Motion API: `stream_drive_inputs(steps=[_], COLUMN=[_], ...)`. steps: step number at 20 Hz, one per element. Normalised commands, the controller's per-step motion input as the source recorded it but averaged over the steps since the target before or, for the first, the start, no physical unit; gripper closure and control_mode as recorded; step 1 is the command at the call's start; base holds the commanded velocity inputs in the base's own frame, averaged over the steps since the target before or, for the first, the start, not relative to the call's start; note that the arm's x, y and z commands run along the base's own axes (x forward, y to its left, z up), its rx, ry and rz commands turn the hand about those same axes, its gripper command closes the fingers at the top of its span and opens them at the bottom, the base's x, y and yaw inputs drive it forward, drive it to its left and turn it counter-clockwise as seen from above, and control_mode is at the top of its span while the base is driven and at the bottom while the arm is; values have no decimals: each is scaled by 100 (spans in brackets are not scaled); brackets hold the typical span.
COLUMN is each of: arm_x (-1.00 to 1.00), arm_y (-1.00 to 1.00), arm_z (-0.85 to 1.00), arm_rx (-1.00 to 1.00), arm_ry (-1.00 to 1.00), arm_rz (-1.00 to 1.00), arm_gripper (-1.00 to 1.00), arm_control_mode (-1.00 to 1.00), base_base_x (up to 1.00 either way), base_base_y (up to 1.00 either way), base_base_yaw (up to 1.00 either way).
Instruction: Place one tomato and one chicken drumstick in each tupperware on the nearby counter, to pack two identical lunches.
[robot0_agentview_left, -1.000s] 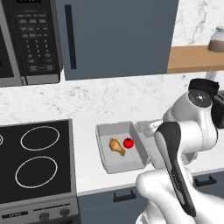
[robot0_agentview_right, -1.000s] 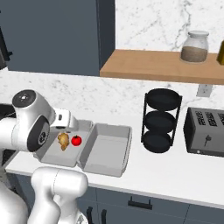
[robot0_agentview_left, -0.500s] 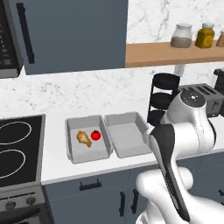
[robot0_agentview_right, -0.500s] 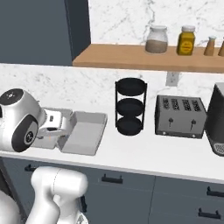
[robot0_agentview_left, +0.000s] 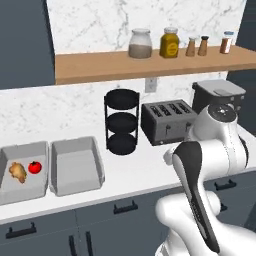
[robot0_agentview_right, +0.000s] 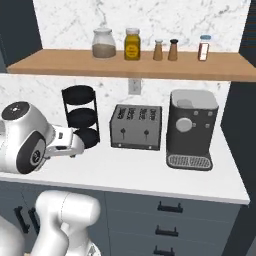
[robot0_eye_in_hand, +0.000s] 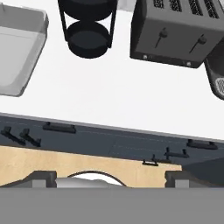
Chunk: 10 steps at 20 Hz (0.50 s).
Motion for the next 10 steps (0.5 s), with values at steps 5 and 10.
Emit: stream_drive_inputs(steps=[5, 10], arm_x=[0, 0], arm_y=[0, 0], arm_z=[0, 0], arm_rx=[0, 0], arm_ry=[0, 0], arm_rz=[0, 0], arm_gripper=[-100, -100], arm_control_mode=[100, 100], base_base_x=[-65, -75], base_base_y=[-100, -97], base_base_yaw=[-7, -6])
